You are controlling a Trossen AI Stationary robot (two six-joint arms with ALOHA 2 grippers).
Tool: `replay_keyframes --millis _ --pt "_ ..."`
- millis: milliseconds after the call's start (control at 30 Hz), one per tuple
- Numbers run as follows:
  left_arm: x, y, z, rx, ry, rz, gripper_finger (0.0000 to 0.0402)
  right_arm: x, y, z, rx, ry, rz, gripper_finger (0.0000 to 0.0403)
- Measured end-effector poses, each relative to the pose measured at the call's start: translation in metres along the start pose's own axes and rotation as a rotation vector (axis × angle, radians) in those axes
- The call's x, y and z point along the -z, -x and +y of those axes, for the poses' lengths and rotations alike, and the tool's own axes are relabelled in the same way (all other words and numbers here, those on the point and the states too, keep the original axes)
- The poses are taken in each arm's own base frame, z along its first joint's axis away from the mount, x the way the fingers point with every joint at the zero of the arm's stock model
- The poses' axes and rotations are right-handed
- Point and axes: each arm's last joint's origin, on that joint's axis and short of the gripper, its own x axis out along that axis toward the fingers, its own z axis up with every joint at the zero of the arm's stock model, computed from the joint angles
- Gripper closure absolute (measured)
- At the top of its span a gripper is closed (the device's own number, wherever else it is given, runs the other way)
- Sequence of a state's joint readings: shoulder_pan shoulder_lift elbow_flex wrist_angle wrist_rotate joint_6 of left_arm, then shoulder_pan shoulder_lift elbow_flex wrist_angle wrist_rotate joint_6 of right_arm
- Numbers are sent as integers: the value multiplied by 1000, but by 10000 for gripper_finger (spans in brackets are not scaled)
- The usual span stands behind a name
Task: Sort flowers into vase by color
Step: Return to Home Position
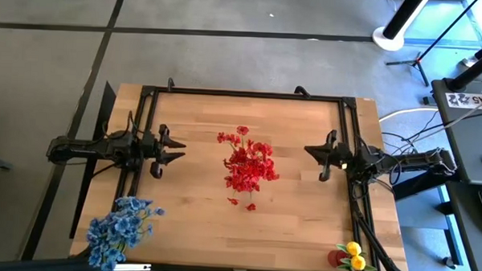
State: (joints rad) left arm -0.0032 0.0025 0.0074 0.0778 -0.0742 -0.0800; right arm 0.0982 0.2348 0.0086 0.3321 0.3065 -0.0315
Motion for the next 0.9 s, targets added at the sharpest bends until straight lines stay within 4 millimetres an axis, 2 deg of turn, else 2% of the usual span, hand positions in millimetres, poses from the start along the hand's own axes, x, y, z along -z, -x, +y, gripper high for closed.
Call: replay_keyframes --millis 167,333,533,767,900 --pt "-1 0 0 12 -2 -11 274 1 1 -1 25 27 5 377" --pt "5 0 -3 112 -28 59 274 4 1 -1 22 29 40 396" --pt "6 0 -1 59 -41 68 274 10 1 0 8 8 98 390" --pt "6 0 -1 54 -59 69 274 8 2 6 -233 25 74 400" --pt "6 0 -1 53 -28 70 274 9 0 -4 -164 26 83 400"
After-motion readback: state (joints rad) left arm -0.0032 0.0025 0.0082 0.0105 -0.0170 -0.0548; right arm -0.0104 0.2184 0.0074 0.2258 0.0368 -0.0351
